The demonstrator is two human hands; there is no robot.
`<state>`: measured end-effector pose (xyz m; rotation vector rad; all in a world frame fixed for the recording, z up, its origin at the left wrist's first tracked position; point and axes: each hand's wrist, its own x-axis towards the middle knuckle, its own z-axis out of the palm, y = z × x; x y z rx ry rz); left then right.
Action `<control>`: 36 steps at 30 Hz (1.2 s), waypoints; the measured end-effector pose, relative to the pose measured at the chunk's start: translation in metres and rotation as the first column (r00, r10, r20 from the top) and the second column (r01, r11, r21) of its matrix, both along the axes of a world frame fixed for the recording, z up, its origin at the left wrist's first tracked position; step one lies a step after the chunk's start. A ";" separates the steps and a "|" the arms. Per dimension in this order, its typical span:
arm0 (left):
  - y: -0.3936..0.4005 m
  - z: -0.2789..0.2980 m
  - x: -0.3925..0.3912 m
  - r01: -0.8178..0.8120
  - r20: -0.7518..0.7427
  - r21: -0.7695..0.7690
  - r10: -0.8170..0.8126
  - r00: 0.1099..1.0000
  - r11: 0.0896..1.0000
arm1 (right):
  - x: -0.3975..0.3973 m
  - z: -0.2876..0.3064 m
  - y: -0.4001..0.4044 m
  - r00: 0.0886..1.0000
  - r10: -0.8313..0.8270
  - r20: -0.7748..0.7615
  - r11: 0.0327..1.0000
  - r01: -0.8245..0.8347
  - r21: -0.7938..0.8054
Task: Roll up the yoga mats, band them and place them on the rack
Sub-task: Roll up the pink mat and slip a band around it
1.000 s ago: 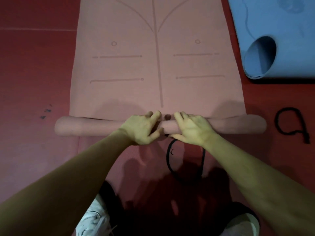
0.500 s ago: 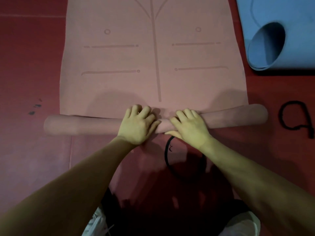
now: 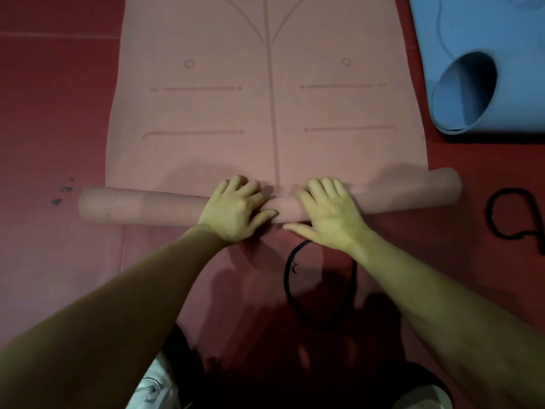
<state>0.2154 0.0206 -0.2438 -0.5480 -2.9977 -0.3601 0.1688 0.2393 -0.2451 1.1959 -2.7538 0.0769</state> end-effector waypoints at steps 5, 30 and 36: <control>0.005 0.004 -0.009 -0.084 0.009 0.039 0.084 0.996 0.996 | -0.010 0.011 0.000 0.995 0.053 -0.080 0.998 -0.050 0.036; 0.003 -0.004 -0.042 -0.199 -0.192 -0.097 0.178 0.965 0.975 | -0.062 0.035 -0.017 0.943 -0.106 0.317 0.987 0.061 0.149; -0.013 0.004 -0.083 -0.095 0.052 -0.113 0.101 0.993 0.989 | -0.047 0.015 -0.021 0.984 -0.160 0.081 0.982 0.151 0.112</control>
